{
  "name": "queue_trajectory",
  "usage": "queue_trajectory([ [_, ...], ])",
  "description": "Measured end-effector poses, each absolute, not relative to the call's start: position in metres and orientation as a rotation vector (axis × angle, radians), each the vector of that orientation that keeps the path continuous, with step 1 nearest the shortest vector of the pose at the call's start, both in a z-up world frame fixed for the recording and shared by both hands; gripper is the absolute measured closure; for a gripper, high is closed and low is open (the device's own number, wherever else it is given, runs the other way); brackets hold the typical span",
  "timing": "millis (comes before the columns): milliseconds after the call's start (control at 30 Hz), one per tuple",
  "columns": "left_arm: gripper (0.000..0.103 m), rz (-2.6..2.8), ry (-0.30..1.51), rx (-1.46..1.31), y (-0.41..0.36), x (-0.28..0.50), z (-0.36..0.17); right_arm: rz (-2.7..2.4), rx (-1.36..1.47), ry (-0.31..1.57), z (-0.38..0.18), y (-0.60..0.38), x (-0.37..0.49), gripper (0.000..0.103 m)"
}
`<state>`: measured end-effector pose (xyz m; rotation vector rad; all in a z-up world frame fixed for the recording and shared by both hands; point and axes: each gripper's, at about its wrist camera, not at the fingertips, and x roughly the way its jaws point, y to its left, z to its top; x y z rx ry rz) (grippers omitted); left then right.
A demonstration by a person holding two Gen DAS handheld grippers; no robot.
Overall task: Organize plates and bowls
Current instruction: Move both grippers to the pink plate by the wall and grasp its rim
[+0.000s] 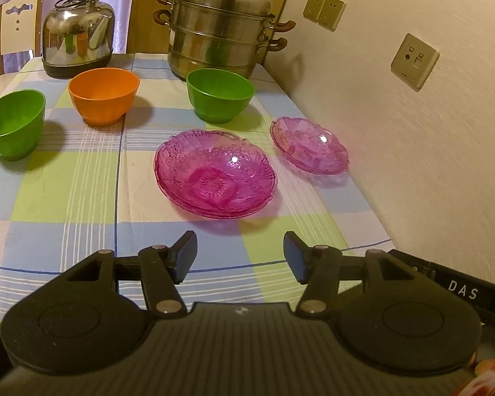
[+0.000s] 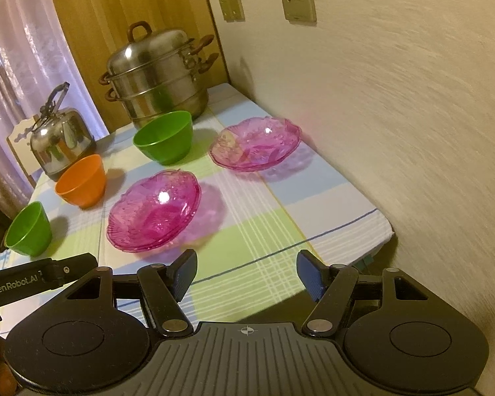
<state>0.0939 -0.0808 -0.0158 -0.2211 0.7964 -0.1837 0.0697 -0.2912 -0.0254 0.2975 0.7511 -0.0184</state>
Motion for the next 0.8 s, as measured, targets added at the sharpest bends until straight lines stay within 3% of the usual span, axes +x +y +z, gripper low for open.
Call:
queue_trajectory([
  [433,0.046,-0.207,0.795,-0.222,-0.088,0.102,-0.016,-0.038,0.315,0.748,-0.028,-0.298,0.073,0.036],
  [800,0.035,-0.256,0.771,-0.207,-0.104,0.144,-0.001,-0.076,0.363,0.698,-0.012,-0.324,0.092,0.036],
])
